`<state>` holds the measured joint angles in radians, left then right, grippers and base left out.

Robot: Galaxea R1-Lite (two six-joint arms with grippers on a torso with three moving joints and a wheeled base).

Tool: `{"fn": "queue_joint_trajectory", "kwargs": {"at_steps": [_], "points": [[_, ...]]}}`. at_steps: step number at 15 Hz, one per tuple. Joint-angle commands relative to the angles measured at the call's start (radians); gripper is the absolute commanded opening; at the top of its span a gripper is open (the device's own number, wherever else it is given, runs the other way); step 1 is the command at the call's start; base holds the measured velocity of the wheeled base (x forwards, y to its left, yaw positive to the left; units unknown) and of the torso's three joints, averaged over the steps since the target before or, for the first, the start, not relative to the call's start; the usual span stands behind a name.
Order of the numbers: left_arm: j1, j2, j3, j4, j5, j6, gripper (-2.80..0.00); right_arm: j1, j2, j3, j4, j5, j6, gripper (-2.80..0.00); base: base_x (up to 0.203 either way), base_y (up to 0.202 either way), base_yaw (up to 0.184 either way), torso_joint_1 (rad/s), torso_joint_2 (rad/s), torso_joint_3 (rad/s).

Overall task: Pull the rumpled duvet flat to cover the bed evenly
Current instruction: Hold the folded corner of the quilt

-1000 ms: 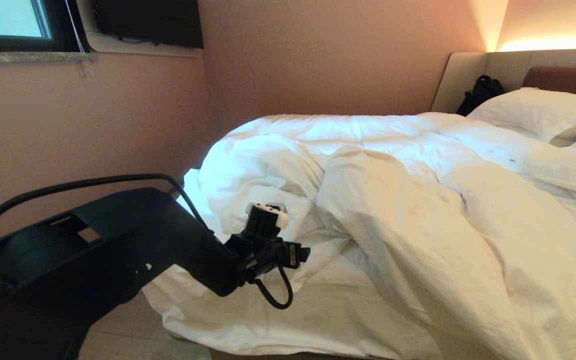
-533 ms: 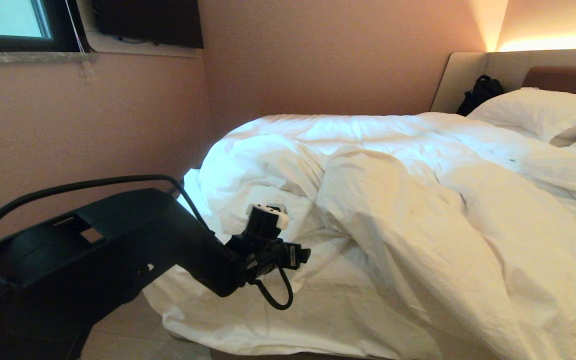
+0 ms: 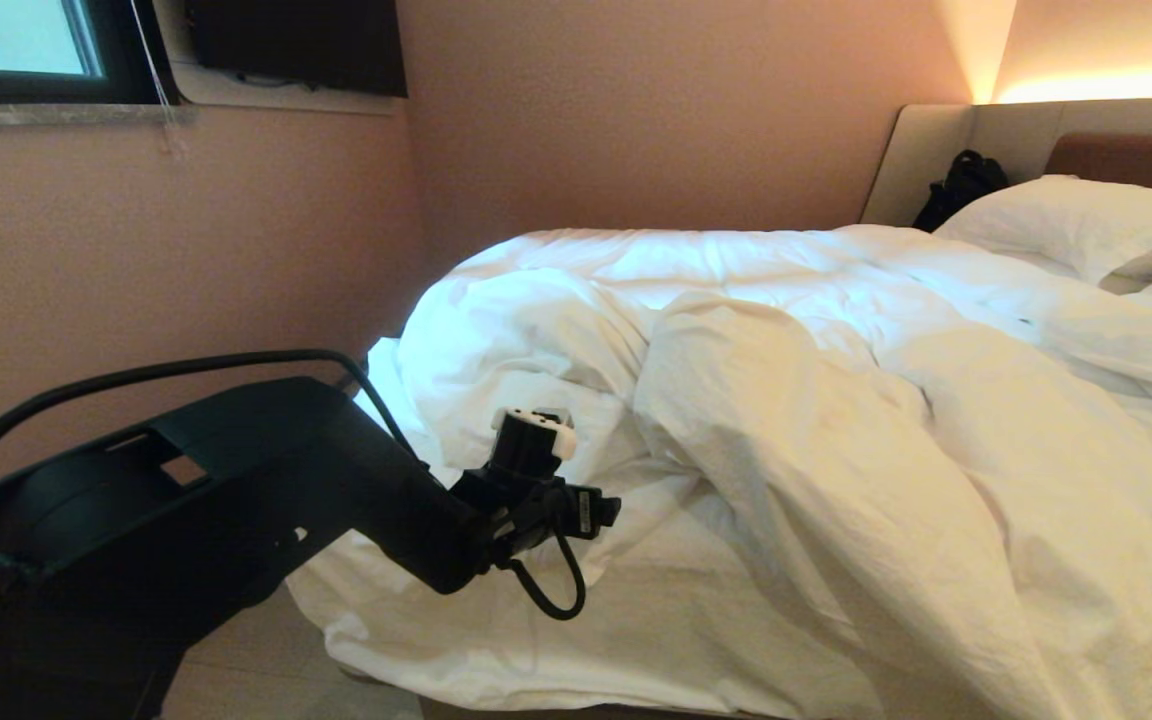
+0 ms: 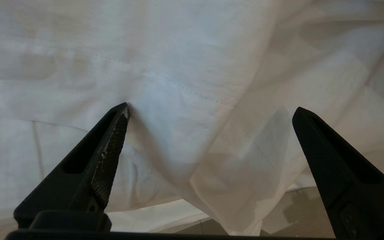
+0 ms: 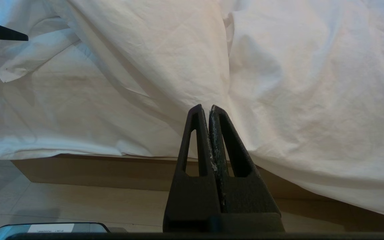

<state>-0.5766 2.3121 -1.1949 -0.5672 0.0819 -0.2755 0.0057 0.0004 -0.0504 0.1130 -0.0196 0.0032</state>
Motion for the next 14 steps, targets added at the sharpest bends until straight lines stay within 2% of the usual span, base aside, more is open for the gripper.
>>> {"fn": "queue_joint_trajectory", "kwargs": {"at_steps": [1, 2, 12, 14], "points": [[0.000, -0.002, 0.000, -0.003, 0.001, -0.002, 0.00, 0.000, 0.000, 0.000, 0.001, 0.000, 0.000, -2.80, 0.000, 0.000, 0.000, 0.000, 0.00, 0.000], [0.000, -0.002, -0.002, -0.003, 0.001, -0.002, -2.80, 0.000, 0.000, 0.000, 0.001, 0.000, 0.000, -2.80, 0.000, 0.000, 0.000, 0.000, 0.00, 0.000], [0.006, -0.002, -0.008, -0.008, 0.004, -0.004, -2.80, 0.000, 0.000, 0.000, 0.001, 0.000, 0.000, -2.80, 0.000, 0.000, 0.000, 0.000, 0.00, 0.000], [0.007, -0.004, -0.001, -0.045, 0.006, -0.001, -2.80, 0.000, 0.000, 0.000, 0.001, 0.000, 0.000, -2.80, 0.000, 0.000, 0.000, 0.000, 0.00, 0.000]]}}
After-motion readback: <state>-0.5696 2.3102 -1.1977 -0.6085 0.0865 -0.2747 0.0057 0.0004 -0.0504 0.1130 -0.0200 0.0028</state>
